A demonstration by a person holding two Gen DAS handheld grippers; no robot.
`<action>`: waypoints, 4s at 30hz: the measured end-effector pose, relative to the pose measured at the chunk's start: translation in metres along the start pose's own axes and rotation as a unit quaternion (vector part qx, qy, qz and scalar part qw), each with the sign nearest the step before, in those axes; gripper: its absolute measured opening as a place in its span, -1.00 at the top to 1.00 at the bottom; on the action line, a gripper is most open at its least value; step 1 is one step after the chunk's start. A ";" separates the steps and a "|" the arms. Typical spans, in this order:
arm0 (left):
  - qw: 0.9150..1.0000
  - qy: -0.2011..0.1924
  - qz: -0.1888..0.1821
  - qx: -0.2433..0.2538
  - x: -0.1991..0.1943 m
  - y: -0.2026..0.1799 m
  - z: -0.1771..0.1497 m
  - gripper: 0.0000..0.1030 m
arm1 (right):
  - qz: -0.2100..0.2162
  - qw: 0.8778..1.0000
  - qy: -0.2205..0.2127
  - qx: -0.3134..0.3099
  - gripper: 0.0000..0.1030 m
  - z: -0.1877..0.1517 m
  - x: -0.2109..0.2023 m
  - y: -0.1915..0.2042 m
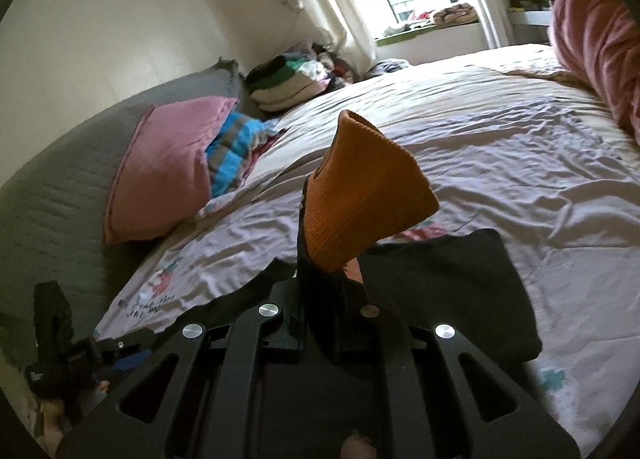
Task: Fold small clothes
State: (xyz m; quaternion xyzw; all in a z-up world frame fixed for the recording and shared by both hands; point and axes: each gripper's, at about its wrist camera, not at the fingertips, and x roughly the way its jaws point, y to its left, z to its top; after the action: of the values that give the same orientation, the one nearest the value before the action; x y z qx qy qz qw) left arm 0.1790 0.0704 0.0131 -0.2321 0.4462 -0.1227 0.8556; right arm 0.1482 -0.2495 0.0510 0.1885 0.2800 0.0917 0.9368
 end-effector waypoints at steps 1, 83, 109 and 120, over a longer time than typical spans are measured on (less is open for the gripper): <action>1.000 0.000 0.002 -0.002 0.000 0.002 0.000 -0.83 | 0.007 1.000 0.006 -0.003 0.83 -0.003 0.005 0.005; 0.989 0.055 0.079 0.113 0.069 -0.019 -0.054 0.72 | -0.121 0.976 0.143 -0.114 -0.17 -0.070 0.045 -0.048; 0.991 0.041 0.093 0.086 0.044 0.001 -0.065 0.10 | -0.108 0.976 0.168 -0.085 -0.87 -0.082 0.035 -0.034; 0.988 -0.004 0.120 0.099 0.013 0.000 -0.064 -0.48 | -0.086 0.981 0.140 -0.105 -0.91 -0.074 0.021 -0.004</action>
State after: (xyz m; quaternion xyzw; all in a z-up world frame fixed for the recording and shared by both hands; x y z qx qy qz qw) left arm 0.1344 0.0468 -0.0278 -0.0913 0.4534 -0.0620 0.8845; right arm 0.1249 -0.2253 -0.0184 0.0491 0.4122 0.0649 0.9075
